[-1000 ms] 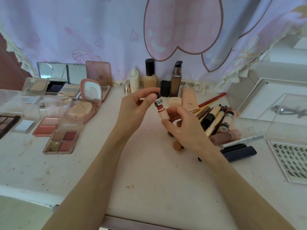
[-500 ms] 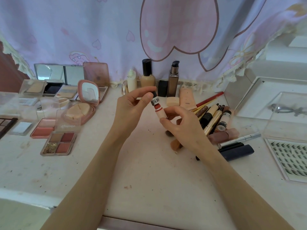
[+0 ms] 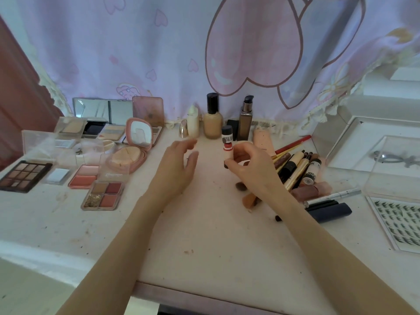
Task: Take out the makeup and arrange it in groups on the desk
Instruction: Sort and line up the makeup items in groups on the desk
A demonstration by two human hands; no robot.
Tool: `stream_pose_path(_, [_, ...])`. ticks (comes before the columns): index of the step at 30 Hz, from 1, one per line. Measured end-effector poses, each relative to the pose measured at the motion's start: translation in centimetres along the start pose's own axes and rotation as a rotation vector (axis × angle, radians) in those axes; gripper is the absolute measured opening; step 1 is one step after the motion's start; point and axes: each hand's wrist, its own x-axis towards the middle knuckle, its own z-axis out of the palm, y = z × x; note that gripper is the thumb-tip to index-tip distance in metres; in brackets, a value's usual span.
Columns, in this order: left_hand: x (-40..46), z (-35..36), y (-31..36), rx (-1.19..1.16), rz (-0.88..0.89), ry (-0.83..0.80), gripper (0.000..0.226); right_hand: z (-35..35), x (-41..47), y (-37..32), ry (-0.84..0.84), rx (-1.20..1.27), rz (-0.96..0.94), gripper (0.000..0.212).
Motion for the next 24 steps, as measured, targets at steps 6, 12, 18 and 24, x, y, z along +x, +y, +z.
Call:
stream_pose_path(6, [-2.5, -0.9, -3.0, 0.443, -0.096, -0.157, 0.057, 3.9, 3.5, -2.2, -0.114, -0.012, 0.043, 0.012])
stream_pose_path(12, [-2.8, -0.1, -3.2, 0.562, -0.083, -0.166, 0.063, 9.1, 6.6, -3.0, -0.092, -0.029, 0.089, 0.013])
stream_pose_path(18, [-2.5, 0.3, -3.6, 0.56, -0.071, -0.157, 0.094, 11.1, 7.8, -2.4, -0.06, -0.088, 0.072, 0.014])
stream_pose_path(24, [-2.5, 0.3, -3.4, 0.589, -0.078, -0.169, 0.094, 11.0, 7.9, -1.9, -0.082, -0.05, 0.075, 0.023])
